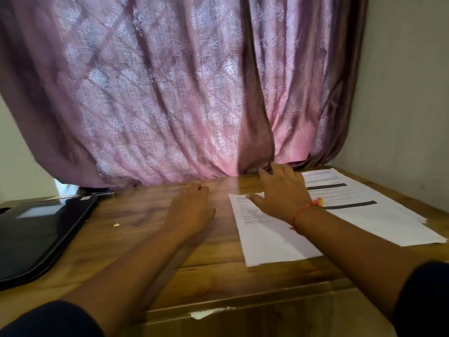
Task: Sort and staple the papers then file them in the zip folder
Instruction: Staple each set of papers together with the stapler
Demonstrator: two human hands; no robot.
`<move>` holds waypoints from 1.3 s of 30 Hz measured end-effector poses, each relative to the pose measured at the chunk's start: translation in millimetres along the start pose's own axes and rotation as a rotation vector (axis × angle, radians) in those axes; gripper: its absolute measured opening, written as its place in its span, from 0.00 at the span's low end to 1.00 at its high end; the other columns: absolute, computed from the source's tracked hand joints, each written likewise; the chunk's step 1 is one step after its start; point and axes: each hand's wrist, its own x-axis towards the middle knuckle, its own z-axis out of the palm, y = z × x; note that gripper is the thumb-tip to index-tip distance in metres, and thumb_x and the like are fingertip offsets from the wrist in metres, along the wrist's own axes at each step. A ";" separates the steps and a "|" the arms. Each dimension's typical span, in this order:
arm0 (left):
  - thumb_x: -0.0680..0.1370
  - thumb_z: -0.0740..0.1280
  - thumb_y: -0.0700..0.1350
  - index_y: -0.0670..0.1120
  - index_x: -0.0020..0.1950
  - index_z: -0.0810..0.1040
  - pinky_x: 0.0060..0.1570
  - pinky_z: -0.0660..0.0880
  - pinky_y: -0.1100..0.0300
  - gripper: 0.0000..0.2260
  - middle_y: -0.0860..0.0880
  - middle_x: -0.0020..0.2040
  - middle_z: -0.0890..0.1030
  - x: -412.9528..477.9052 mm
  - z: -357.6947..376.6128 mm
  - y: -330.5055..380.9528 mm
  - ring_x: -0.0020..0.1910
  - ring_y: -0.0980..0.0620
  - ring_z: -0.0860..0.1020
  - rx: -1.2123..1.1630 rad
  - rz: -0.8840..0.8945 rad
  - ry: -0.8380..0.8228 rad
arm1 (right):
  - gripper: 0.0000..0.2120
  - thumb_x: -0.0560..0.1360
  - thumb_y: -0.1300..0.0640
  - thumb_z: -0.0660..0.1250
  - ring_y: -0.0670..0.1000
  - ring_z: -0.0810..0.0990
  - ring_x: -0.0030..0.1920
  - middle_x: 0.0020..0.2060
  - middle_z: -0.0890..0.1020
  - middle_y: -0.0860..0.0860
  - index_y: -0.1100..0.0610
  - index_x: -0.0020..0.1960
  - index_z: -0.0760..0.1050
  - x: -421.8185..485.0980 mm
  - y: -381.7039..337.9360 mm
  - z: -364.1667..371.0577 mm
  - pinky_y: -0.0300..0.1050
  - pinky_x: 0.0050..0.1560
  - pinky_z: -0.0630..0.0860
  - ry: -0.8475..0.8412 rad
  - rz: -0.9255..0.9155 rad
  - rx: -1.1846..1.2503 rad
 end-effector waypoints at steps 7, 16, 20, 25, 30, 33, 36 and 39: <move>0.78 0.65 0.61 0.47 0.71 0.69 0.64 0.71 0.48 0.27 0.46 0.70 0.72 -0.9 -6.9 -106.6 0.67 0.43 0.70 0.122 -0.147 0.026 | 0.35 0.74 0.29 0.54 0.61 0.63 0.71 0.73 0.64 0.57 0.50 0.73 0.64 54.5 -104.1 4.5 0.59 0.66 0.65 -0.038 -0.239 0.091; 0.78 0.67 0.59 0.44 0.66 0.73 0.60 0.74 0.46 0.24 0.43 0.65 0.77 -9.1 -25.4 -248.6 0.64 0.42 0.74 0.146 -0.347 0.039 | 0.31 0.77 0.33 0.57 0.61 0.71 0.64 0.68 0.69 0.57 0.53 0.71 0.66 111.1 -252.1 27.9 0.60 0.61 0.71 -0.243 -0.403 0.271; 0.78 0.65 0.61 0.45 0.64 0.74 0.58 0.76 0.47 0.24 0.44 0.65 0.77 -0.6 -23.9 -294.3 0.63 0.43 0.75 0.098 -0.417 0.015 | 0.28 0.79 0.38 0.59 0.61 0.73 0.63 0.67 0.70 0.57 0.55 0.72 0.66 137.0 -302.0 39.3 0.57 0.61 0.73 -0.296 -0.449 0.349; 0.78 0.63 0.64 0.46 0.69 0.69 0.64 0.73 0.45 0.27 0.45 0.69 0.74 17.2 -3.7 -327.9 0.68 0.44 0.72 0.108 -0.442 -0.042 | 0.22 0.80 0.44 0.61 0.59 0.74 0.63 0.65 0.74 0.58 0.58 0.67 0.71 180.9 -357.2 73.7 0.53 0.60 0.74 -0.370 -0.444 0.498; 0.79 0.63 0.64 0.48 0.69 0.70 0.66 0.71 0.46 0.26 0.46 0.69 0.74 28.1 19.8 -344.2 0.68 0.45 0.72 0.094 -0.431 -0.080 | 0.20 0.78 0.46 0.65 0.59 0.77 0.59 0.60 0.78 0.57 0.58 0.63 0.73 214.9 -398.7 122.1 0.48 0.55 0.73 -0.413 -0.391 0.601; 0.78 0.63 0.66 0.48 0.75 0.66 0.69 0.69 0.46 0.31 0.46 0.72 0.72 24.3 34.2 -351.1 0.71 0.46 0.70 0.068 -0.434 -0.089 | 0.17 0.77 0.46 0.64 0.58 0.79 0.55 0.58 0.78 0.57 0.55 0.59 0.74 231.4 -419.1 150.9 0.47 0.50 0.73 -0.443 -0.398 0.596; 0.78 0.63 0.66 0.47 0.75 0.66 0.70 0.70 0.47 0.32 0.46 0.72 0.72 22.0 46.2 -357.0 0.70 0.46 0.70 0.082 -0.439 -0.086 | 0.22 0.76 0.48 0.65 0.59 0.77 0.59 0.61 0.78 0.58 0.54 0.67 0.70 241.5 -433.6 168.5 0.50 0.57 0.75 -0.439 -0.422 0.596; 0.79 0.61 0.66 0.47 0.76 0.64 0.72 0.67 0.45 0.33 0.46 0.75 0.70 22.6 50.4 -357.2 0.73 0.46 0.68 0.082 -0.423 -0.064 | 0.21 0.77 0.48 0.63 0.61 0.75 0.62 0.63 0.78 0.56 0.48 0.69 0.68 248.7 -447.0 177.1 0.56 0.63 0.73 -0.413 -0.432 0.597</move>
